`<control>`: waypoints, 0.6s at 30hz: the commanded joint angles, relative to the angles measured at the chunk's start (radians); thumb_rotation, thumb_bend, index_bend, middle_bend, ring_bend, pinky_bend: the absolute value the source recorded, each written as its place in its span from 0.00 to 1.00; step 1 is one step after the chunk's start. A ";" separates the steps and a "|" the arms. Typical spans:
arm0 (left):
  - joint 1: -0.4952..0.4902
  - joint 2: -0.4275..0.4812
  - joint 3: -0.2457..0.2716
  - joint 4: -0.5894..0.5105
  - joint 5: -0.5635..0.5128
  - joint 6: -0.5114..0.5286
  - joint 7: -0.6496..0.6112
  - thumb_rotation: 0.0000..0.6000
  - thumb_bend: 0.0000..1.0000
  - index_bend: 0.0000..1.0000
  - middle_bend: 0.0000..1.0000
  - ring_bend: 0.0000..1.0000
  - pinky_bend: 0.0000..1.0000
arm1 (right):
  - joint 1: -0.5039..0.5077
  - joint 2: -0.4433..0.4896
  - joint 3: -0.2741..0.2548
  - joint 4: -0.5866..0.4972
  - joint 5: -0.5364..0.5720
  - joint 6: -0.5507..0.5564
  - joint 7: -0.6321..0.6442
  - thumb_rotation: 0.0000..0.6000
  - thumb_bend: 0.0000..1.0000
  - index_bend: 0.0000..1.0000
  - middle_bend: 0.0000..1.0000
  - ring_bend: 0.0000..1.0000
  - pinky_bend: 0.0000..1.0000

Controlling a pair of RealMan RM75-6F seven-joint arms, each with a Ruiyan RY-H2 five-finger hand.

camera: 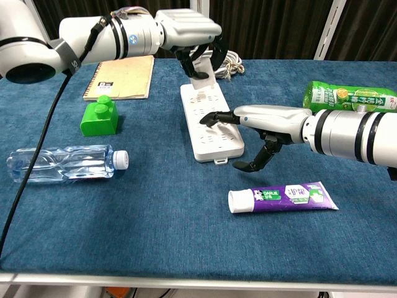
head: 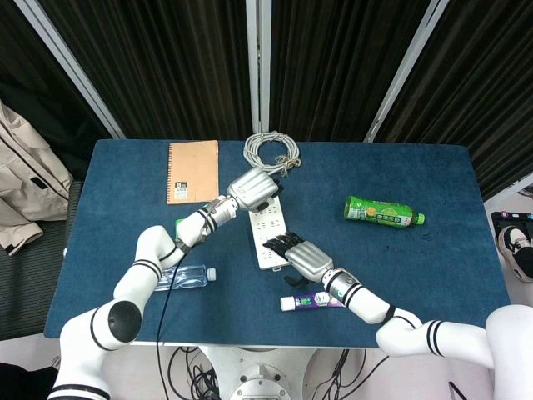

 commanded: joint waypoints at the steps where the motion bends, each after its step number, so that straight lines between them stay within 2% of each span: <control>1: 0.000 0.018 -0.009 -0.018 -0.007 0.019 0.009 1.00 0.54 0.65 0.77 0.76 0.91 | -0.005 0.003 0.000 -0.004 -0.009 0.011 0.006 1.00 0.33 0.01 0.11 0.00 0.00; 7: 0.054 0.086 -0.015 -0.101 -0.025 0.041 0.096 1.00 0.54 0.64 0.75 0.75 0.89 | -0.019 0.013 -0.001 -0.016 -0.054 0.051 0.039 1.00 0.33 0.01 0.11 0.00 0.00; 11: 0.107 0.155 -0.028 -0.231 -0.064 0.009 0.187 1.00 0.53 0.62 0.72 0.71 0.85 | -0.030 0.027 -0.004 -0.027 -0.089 0.084 0.063 1.00 0.33 0.01 0.11 0.00 0.00; 15: 0.157 0.229 -0.055 -0.385 -0.125 -0.028 0.335 1.00 0.53 0.57 0.66 0.61 0.79 | -0.045 0.049 -0.006 -0.046 -0.122 0.125 0.082 1.00 0.31 0.01 0.11 0.00 0.00; 18: 0.183 0.277 -0.080 -0.489 -0.180 -0.062 0.450 1.00 0.50 0.49 0.58 0.50 0.71 | -0.057 0.072 -0.009 -0.068 -0.136 0.151 0.082 1.00 0.27 0.01 0.11 0.00 0.00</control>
